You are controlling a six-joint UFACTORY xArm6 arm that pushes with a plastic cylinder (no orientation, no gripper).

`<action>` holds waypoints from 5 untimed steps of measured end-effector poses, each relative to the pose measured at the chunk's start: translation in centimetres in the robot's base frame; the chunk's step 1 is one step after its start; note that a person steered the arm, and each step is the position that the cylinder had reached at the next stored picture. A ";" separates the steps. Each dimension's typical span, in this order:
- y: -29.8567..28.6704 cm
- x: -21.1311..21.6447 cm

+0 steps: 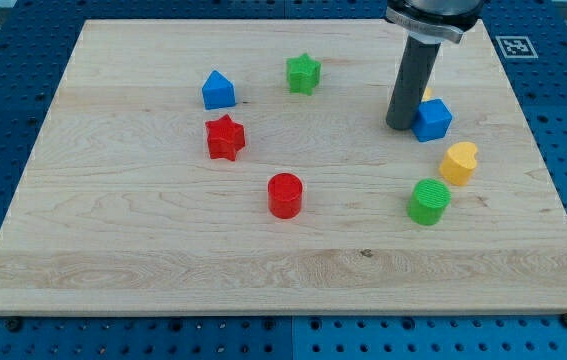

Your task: Place the blue cube diagonal to the yellow hexagon

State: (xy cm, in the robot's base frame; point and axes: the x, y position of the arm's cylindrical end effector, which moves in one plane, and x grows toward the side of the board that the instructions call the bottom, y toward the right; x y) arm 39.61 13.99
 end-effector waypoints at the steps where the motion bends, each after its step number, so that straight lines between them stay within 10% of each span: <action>1: 0.9 -0.6; 5: 1.4 -1.7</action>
State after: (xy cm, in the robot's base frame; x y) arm 37.90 15.37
